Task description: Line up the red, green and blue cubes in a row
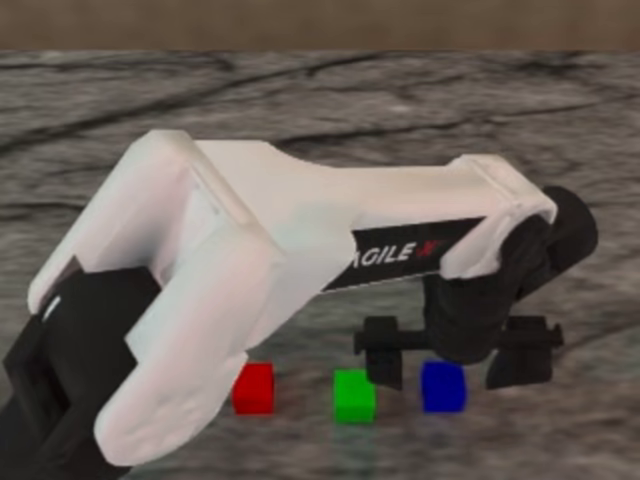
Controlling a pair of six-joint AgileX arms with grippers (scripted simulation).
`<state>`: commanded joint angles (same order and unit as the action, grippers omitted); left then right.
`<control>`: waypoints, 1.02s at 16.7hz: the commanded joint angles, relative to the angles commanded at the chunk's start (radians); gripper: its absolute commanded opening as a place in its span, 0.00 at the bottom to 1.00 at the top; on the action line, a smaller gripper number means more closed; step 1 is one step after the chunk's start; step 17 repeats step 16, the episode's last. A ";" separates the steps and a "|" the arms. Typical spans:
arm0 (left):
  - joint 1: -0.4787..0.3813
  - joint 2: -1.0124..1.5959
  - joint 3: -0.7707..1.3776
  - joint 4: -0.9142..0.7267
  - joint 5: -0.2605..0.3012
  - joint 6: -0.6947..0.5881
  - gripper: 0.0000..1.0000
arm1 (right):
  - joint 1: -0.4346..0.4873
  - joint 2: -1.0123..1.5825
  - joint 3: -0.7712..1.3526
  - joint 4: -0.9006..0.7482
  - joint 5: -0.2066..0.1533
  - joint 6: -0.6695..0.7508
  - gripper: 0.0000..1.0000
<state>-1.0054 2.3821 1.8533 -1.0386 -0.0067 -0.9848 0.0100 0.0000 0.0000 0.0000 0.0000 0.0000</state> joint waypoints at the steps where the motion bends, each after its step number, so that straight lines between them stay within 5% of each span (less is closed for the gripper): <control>1: 0.000 0.000 0.000 0.000 0.000 0.000 1.00 | 0.000 0.000 0.000 0.000 0.000 0.000 1.00; 8: -0.001 -0.004 0.017 -0.018 0.000 0.000 1.00 | 0.000 0.000 0.000 0.000 0.000 0.000 1.00; 17: 0.017 -0.056 0.184 -0.240 -0.001 -0.004 1.00 | 0.000 0.000 0.000 0.000 0.000 0.000 1.00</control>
